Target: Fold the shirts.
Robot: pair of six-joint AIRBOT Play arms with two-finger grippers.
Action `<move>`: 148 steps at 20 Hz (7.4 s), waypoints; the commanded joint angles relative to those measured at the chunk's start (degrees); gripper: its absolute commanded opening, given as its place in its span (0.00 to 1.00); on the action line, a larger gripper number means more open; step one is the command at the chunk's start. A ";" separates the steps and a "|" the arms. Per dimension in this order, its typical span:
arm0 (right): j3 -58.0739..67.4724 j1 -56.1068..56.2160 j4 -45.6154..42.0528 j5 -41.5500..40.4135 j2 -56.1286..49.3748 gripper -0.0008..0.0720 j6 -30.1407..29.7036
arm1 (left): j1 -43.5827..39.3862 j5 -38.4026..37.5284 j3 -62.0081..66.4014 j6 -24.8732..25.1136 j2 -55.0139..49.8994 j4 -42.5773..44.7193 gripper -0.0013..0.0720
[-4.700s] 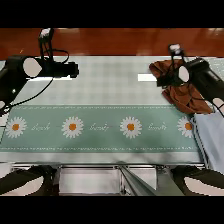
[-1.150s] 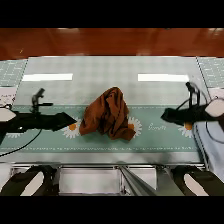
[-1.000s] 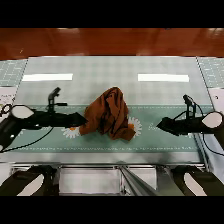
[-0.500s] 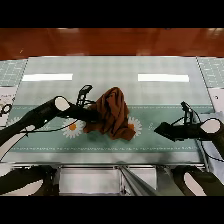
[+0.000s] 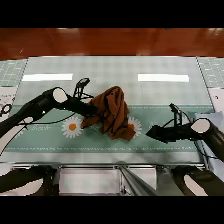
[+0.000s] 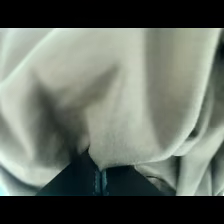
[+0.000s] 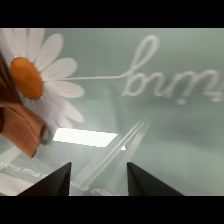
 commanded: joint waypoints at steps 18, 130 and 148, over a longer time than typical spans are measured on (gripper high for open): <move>38.07 3.17 2.29 3.63 -18.86 0.04 -9.66 | 18.67 -7.06 12.22 -0.33 8.46 -0.72 0.04; 75.06 -12.41 -23.61 25.44 9.81 0.04 -1.53 | 26.05 -20.92 39.93 -13.20 37.53 20.15 0.04; 76.26 -12.61 -4.04 -4.92 -49.40 0.50 -3.32 | 25.70 5.01 38.91 -10.21 -18.73 0.57 0.20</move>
